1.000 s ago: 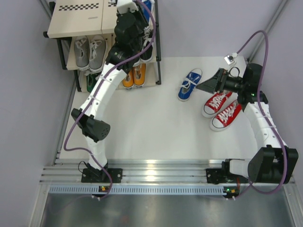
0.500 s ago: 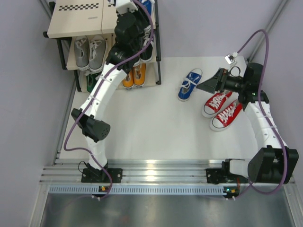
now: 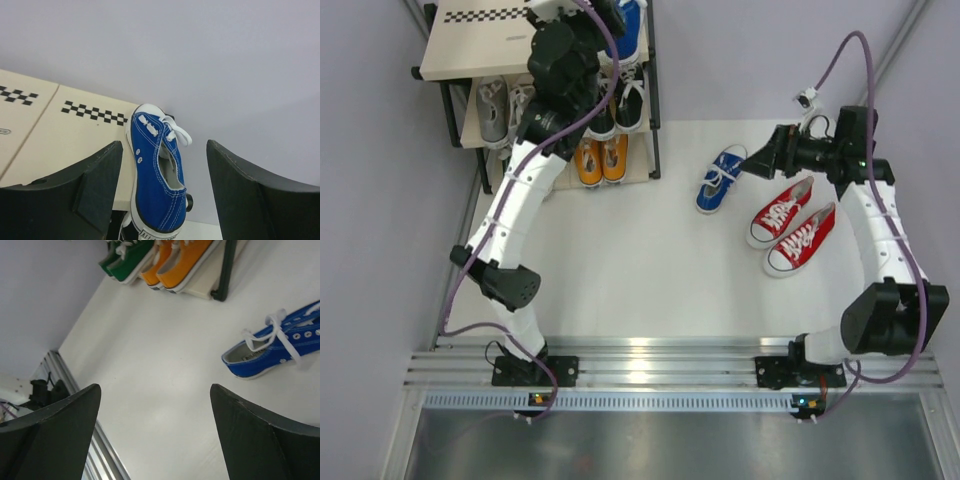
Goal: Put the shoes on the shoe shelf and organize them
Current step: Place the shoe at the shoe shelf.
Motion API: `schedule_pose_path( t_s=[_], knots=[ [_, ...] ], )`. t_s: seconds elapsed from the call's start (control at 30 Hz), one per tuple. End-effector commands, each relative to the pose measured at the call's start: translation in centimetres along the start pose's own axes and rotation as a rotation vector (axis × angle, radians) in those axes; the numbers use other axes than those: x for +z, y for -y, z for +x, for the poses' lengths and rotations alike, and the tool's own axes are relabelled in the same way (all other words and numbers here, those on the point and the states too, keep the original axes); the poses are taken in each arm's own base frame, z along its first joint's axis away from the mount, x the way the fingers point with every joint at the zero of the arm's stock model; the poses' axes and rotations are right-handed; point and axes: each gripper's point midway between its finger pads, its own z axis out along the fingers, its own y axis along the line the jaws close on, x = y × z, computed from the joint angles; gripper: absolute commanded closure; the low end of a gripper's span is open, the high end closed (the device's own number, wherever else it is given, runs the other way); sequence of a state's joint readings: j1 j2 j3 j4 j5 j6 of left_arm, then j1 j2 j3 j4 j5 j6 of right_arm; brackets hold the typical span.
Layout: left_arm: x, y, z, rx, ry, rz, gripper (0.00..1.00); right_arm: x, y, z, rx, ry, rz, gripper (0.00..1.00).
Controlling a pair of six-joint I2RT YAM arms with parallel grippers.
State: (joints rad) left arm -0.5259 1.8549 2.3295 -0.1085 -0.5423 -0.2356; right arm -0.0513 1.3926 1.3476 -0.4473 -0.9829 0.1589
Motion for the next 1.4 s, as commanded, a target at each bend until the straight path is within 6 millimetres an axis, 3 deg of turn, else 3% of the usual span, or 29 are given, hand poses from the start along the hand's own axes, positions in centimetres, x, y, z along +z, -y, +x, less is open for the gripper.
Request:
schedule_pose_path(
  t_s=[0.0, 0.03, 0.07, 0.1, 0.13, 0.2, 0.27, 0.3, 0.37, 0.4, 0.43, 0.47, 0.5, 0.53, 0.6, 0.63, 0.67, 0.73, 0.77, 0.83, 0.9, 0.93, 0.97, 1.03, 1.17, 1.2, 1.27, 1.3, 1.37],
  knots=[
    [-3.2, -0.6, -7.6, -0.009, 0.096, 0.023, 0.27, 1.0, 3.1, 1.1, -0.03, -0.102, 0.129, 0.1],
    [-4.3, -0.8, -8.8, -0.003, 0.096, 0.035, 0.24, 1.7, 4.8, 1.2, -0.016, -0.126, 0.189, 0.1],
    [-5.0, -1.0, -8.9, 0.007, 0.084, 0.044, 0.24, 2.8, 4.8, 1.7, -0.02, -0.157, 0.207, 0.1],
    [-5.3, -1.4, -7.6, 0.031, 0.048, 0.045, 0.23, 3.3, 5.6, 1.9, -0.014, -0.167, 0.248, 0.1],
    [-6.9, -1.7, -8.9, 0.027, 0.046, 0.065, 0.22, 4.0, 7.7, 2.2, -0.01, -0.183, 0.343, 0.09],
    [-8.4, -2.2, -8.8, 0.033, 0.019, 0.081, 0.2, 5.6, 8.6, 2.8, 0.029, -0.195, 0.432, 0.09],
    [-11.1, -2.8, -7.7, 0.044, -0.055, 0.124, 0.2, 7.3, 10.7, 3.8, 0.049, -0.218, 0.566, 0.09],
    [-13.1, -3.0, -8.8, 0.016, -0.063, 0.153, 0.2, 7.9, 11.2, 4.1, 0.055, -0.229, 0.595, 0.09],
    [-15.3, -3.4, -4.8, 0.033, -0.195, 0.213, 0.2, 9.7, 12.8, 5.7, 0.072, -0.269, 0.657, 0.1],
    [-17.5, -3.8, -5.9, -0.035, -0.197, 0.227, 0.19, 10.3, 13.1, 6.1, 0.078, -0.277, 0.661, 0.12],
    [-18.4, -4.7, -2.4, -0.032, -0.278, 0.217, 0.19, 11.0, 14.2, 6.9, 0.088, -0.287, 0.682, 0.13],
    [-19.8, -4.9, -1.3, -0.055, -0.32, 0.236, 0.19, 11.4, 14.7, 7.2, 0.11, -0.281, 0.696, 0.14],
    [-21.8, -5.4, -2.4, -0.128, -0.311, 0.247, 0.19, 11.9, 15.6, 8.0, 0.119, -0.295, 0.706, 0.18],
    [-22.9, -6.6, 1.4, -0.135, -0.39, 0.223, 0.19, 12.1, 16.1, 7.9, 0.123, -0.289, 0.729, 0.18],
    [-25.6, -7.4, 1.9, -0.247, -0.413, 0.22, 0.19, 13.0, 17.1, 9.0, 0.138, -0.305, 0.734, 0.23],
    [-26.4, -7.9, 2.8, -0.275, -0.431, 0.208, 0.19, 13.3, 17.4, 9.0, 0.141, -0.305, 0.737, 0.24],
    [-27.3, -8.9, 5.9, -0.285, -0.493, 0.181, 0.19, 13.6, 17.6, 9.3, 0.155, -0.306, 0.744, 0.28],
    [-28.9, -9.1, 6.7, -0.367, -0.526, 0.186, 0.19, 14.2, 18.3, 9.6, 0.165, -0.308, 0.744, 0.3],
    [-29.6, -9.8, 9.2, -0.375, -0.578, 0.162, 0.19, 14.7, 18.6, 9.2, 0.161, -0.284, 0.74, 0.35],
    [-30.6, -9.7, 11.2, -0.443, -0.644, 0.154, 0.19, 15.2, 19.4, 9.3, 0.159, -0.268, 0.749, 0.38],
    [-31.4, -10.0, 14.8, -0.472, -0.739, 0.124, 0.19, 16.0, 20.0, 9.6, 0.16, -0.274, 0.737, 0.54],
    [-31.9, -9.1, 15.6, -0.492, -0.785, 0.167, 0.19, 16.1, 20.1, 9.7, 0.158, -0.279, 0.727, 0.62],
    [-32.1, -9.0, 17.2, -0.512, -0.841, 0.147, 0.18, 16.1, 19.9, 9.8, 0.153, -0.282, 0.715, 0.82],
    [-32.6, -8.3, 19.2, -0.536, -0.909, 0.17, 0.18, 15.2, 19.1, 9.3, 0.155, -0.254, 0.679, 0.97],
    [-32.4, -6.2, 22.3, -0.58, -0.963, 0.176, 0.18, 12.1, 16.7, 7.9, 0.112, -0.209, 0.598, 1.0],
    [-32.4, -5.6, 22.7, -0.589, -0.962, 0.185, 0.17, 11.2, 14.6, 7.9, 0.097, -0.21, 0.521, 1.0],
    [-32.2, -3.9, 23.9, -0.639, -0.959, 0.21, 0.17, 9.7, 12.9, 8.2, 0.021, -0.241, 0.439, 1.0],
    [-32.0, -3.2, 24.1, -0.66, -0.951, 0.227, 0.17, 8.9, 9.9, 8.9, -0.002, -0.248, 0.321, 1.0],
    [-31.9, -2.3, 25.6, -0.667, -0.964, 0.224, 0.15, 7.4, 7.7, 9.7, -0.089, -0.268, 0.217, 1.0]
  ],
)
